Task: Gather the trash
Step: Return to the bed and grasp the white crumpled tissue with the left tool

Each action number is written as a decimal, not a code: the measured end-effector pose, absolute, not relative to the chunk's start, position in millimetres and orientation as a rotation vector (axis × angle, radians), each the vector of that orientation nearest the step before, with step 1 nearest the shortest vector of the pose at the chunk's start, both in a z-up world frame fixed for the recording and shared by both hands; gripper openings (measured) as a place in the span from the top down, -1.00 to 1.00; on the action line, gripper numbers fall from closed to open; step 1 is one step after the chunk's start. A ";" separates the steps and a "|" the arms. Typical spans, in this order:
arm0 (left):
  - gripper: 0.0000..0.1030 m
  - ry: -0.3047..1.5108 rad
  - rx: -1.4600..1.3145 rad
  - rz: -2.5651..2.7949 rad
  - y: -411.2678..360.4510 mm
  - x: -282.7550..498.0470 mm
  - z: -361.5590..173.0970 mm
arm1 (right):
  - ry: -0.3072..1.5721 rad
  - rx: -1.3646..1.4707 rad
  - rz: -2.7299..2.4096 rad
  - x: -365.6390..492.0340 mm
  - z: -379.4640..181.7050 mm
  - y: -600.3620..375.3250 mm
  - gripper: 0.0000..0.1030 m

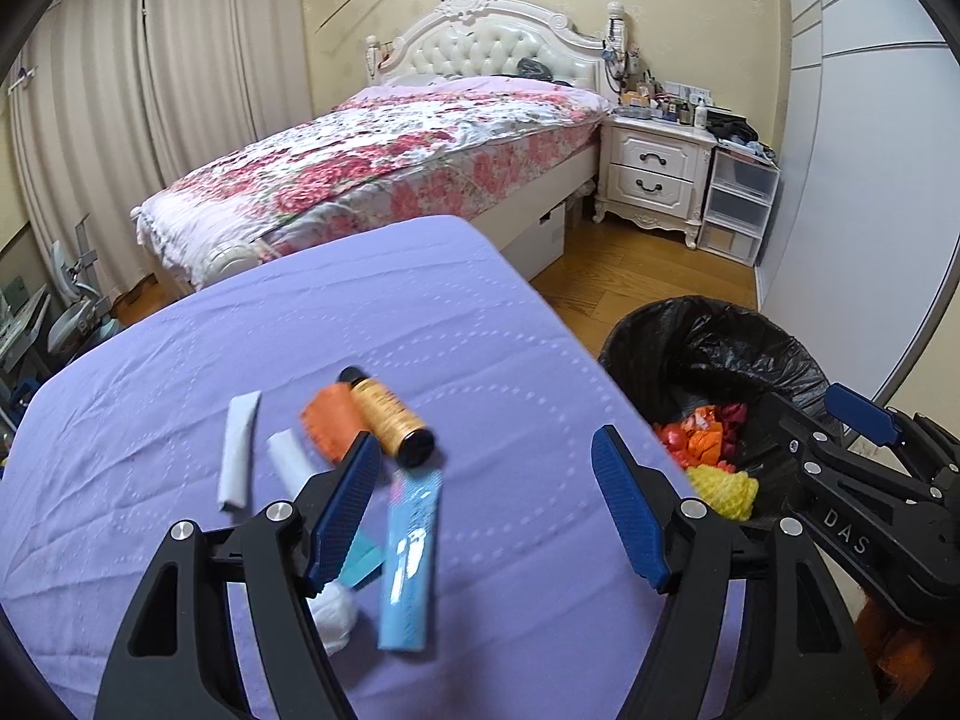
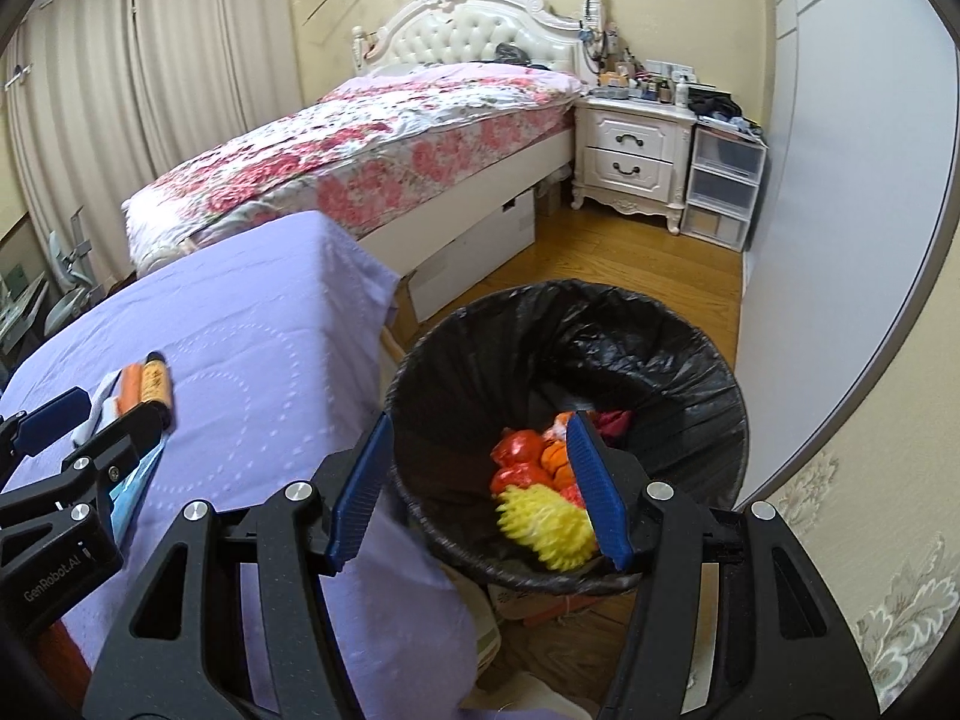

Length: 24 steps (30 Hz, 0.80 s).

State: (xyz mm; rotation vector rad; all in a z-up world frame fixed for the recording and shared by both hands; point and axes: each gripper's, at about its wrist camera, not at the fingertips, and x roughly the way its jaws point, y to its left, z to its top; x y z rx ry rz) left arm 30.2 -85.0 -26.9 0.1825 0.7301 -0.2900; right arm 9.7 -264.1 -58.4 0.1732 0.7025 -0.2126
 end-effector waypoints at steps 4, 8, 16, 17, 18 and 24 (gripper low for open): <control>-0.38 0.729 0.165 -0.249 -62.4 20.5 -27.0 | 0.698 0.155 -0.178 3.3 -55.4 -246.5 -0.14; -0.38 0.739 0.152 -0.203 -40.4 13.8 -30.9 | 0.693 0.142 -0.146 -0.8 -53.4 -230.3 -0.14; -0.38 0.796 0.103 -0.142 -1.4 17.1 -49.4 | 0.699 0.110 -0.090 -2.0 -51.7 -202.7 -0.14; -0.38 0.806 0.097 -0.145 0.9 18.5 -51.7 | 0.702 0.107 -0.084 -1.6 -52.5 -199.8 -0.14; -0.38 0.818 0.092 -0.148 2.0 20.8 -54.2 | 0.704 0.104 -0.080 -0.8 -52.9 -197.9 -0.14; -0.31 0.830 0.083 -0.188 2.3 22.2 -59.5 | 0.717 0.087 -0.061 1.3 -56.1 -186.8 -0.14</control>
